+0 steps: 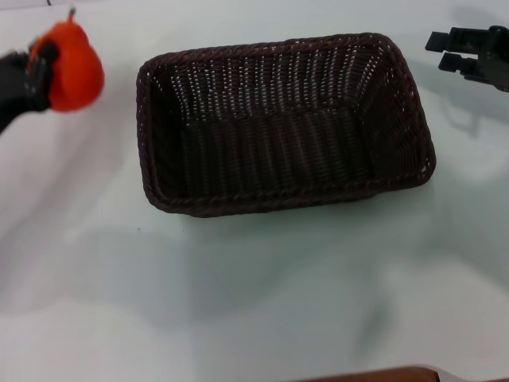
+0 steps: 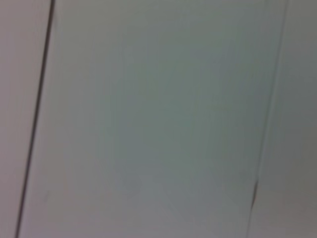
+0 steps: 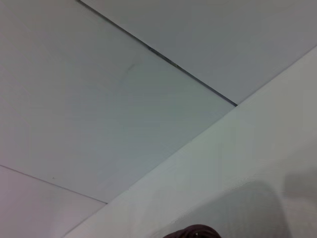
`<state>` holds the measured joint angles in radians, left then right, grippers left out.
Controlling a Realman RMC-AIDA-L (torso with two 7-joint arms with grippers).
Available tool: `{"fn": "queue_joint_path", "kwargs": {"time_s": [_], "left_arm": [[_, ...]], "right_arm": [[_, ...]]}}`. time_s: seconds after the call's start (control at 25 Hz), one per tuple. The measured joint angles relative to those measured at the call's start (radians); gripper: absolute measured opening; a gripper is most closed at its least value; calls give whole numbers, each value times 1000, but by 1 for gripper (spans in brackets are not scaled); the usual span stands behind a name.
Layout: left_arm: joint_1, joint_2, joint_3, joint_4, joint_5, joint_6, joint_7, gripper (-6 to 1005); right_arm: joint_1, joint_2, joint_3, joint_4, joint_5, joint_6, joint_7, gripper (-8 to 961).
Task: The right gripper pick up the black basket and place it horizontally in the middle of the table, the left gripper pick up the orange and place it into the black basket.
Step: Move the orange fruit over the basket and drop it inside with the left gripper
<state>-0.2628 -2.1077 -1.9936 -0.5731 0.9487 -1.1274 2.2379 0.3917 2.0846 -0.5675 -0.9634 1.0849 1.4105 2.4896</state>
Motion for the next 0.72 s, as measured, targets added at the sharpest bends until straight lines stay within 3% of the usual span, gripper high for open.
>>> {"fn": "queue_joint_path", "kwargs": {"time_s": [0.28,0.52,0.72], "left_arm": [[19,-46,-30,-96,-1,-230,-55,62],[-32,-55,153,-50,-28,-240,-47,99],[-37,-62,208,-31,-68,-228,-21,158]], "right_arm": [[11,0,0,0,1,-6,-7,567],[15,0,2,0,9,-9,-29,569],[4,0,10,22,79,-3,-110,570]]}}
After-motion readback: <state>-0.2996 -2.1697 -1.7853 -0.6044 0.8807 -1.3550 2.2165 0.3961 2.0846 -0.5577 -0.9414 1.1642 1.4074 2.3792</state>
